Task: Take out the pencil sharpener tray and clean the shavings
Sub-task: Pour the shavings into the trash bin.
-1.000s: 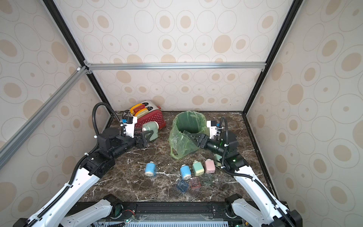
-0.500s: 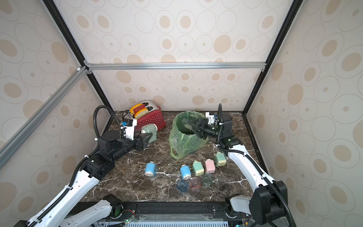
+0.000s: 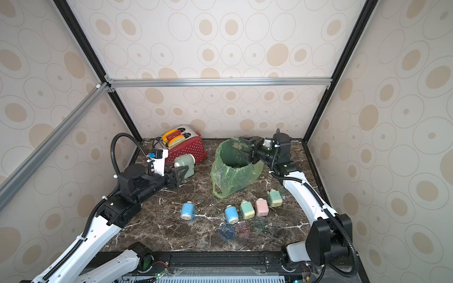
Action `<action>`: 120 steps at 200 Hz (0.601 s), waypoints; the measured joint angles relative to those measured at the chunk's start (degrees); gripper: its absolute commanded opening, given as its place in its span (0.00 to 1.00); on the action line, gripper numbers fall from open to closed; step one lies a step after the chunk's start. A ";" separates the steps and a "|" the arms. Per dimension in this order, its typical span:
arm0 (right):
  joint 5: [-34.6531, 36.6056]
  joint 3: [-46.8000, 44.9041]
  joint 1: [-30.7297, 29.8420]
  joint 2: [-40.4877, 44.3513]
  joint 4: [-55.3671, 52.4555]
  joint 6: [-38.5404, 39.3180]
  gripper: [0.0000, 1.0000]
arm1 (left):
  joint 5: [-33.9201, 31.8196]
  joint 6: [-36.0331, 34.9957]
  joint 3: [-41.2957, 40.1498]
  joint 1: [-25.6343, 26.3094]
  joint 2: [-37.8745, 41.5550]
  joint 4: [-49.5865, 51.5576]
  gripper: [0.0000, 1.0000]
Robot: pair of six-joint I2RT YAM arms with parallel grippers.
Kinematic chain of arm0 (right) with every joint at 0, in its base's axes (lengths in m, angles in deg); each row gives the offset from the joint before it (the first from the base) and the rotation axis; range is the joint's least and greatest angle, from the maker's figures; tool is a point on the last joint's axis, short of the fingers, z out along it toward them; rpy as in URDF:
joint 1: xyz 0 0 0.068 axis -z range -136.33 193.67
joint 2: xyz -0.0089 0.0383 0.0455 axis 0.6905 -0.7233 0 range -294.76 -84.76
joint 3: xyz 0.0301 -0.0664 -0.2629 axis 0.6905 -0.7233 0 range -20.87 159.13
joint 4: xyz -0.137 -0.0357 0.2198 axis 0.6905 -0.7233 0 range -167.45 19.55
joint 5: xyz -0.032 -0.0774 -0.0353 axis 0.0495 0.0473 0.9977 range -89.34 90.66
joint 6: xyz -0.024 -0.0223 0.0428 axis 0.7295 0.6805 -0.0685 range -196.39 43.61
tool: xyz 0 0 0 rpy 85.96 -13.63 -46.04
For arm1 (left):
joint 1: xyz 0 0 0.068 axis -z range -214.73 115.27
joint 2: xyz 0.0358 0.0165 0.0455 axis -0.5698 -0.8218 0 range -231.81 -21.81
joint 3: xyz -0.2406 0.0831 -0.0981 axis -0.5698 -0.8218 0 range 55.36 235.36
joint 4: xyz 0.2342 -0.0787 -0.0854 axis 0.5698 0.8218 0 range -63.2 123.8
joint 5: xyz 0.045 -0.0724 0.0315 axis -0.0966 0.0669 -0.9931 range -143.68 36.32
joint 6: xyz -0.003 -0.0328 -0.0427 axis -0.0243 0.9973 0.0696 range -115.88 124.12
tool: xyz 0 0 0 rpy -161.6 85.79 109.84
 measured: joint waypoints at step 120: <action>1.86 -5.22 -0.28 1.22 4.92 -5.51 0.00 | 0.04 0.02 -0.94 0.00 0.04 -0.63 0.00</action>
